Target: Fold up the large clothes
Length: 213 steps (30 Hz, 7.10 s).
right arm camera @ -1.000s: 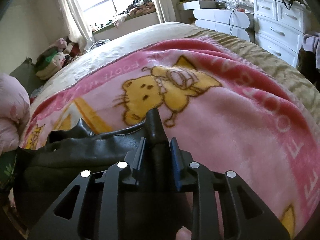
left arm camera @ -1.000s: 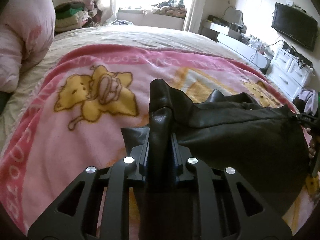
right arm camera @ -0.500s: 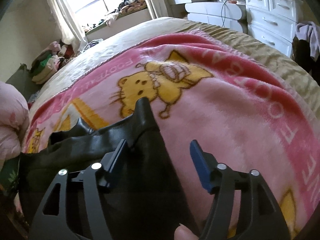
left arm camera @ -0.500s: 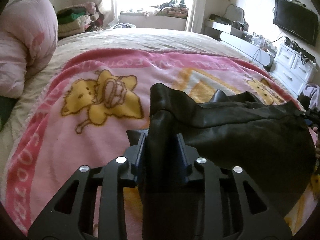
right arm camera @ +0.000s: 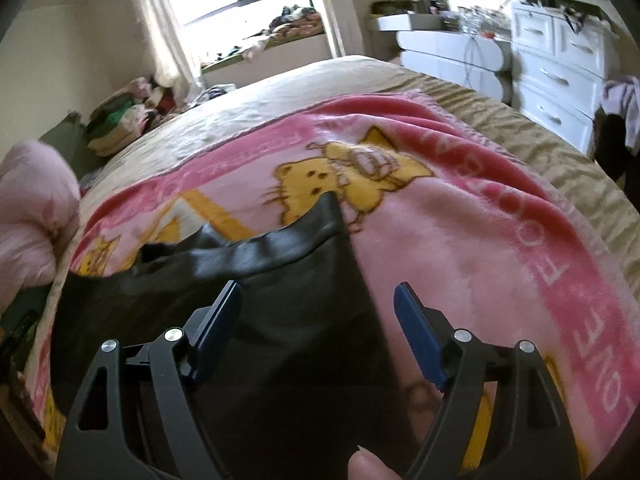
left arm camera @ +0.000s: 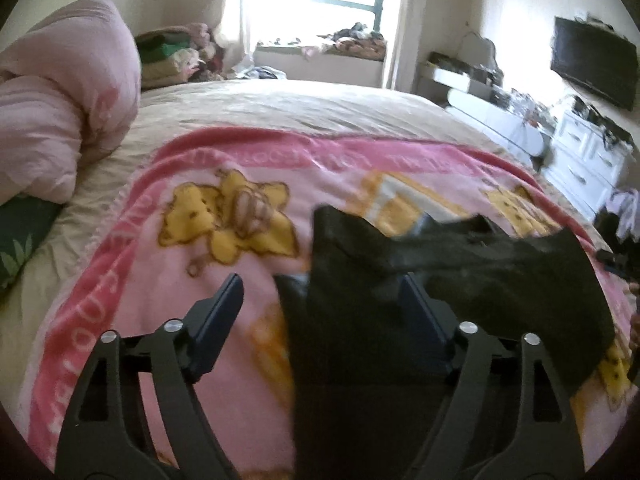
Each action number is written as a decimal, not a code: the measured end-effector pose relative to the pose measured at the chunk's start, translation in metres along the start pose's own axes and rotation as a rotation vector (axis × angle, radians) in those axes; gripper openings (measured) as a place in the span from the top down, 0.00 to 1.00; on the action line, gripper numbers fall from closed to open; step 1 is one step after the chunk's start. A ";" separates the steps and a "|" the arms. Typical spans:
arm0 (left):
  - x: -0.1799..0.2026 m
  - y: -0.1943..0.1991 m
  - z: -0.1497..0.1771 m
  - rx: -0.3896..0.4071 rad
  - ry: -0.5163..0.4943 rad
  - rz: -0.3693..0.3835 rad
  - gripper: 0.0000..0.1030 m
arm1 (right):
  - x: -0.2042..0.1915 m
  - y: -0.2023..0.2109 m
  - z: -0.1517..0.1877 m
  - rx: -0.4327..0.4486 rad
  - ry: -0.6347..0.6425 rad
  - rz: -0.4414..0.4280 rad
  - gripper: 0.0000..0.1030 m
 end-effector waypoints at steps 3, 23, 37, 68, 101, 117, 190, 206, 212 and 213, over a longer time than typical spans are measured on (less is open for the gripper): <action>0.016 -0.004 0.012 -0.053 -0.032 0.022 0.28 | -0.015 0.003 0.014 -0.020 0.040 -0.023 0.25; -0.022 -0.016 0.072 -0.212 0.197 0.158 0.12 | -0.112 0.014 0.068 -0.023 0.256 -0.109 0.27; -0.049 -0.040 0.078 -0.233 0.362 0.267 0.09 | -0.177 -0.051 0.119 -0.228 0.365 -0.086 0.37; -0.014 -0.054 0.061 -0.201 0.301 0.288 0.42 | -0.193 -0.084 0.004 -0.208 0.289 -0.032 0.52; 0.006 -0.008 0.016 -0.181 0.169 0.333 0.66 | -0.300 -0.012 0.198 0.297 0.958 0.312 0.20; 0.106 0.026 -0.036 -0.132 -0.041 0.362 0.66 | -0.230 0.052 0.151 0.436 0.723 0.244 0.82; 0.208 -0.126 0.029 -0.415 0.097 0.560 0.08 | 0.083 0.014 0.020 -0.166 -0.100 -0.193 0.46; 0.211 -0.129 0.043 -0.446 0.095 0.601 0.08 | 0.076 -0.024 0.050 -0.403 -0.278 -0.606 0.25; 0.179 -0.108 0.033 -0.372 0.087 0.524 0.08 | 0.031 -0.033 0.062 -0.472 -0.258 -0.637 0.26; 0.179 -0.105 0.030 -0.364 0.063 0.494 0.08 | 0.026 -0.033 0.059 -0.476 -0.201 -0.552 0.21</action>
Point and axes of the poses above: each gripper's, at about its wrist camera, not at the fingertips, and y roughly against the way its jaws point, x to its right, z to its underside, the point moved 1 cm from there along -y, roughly the way its jaws point, and after that the axes turned 9 degrees about -x, right-handed, at the moved point
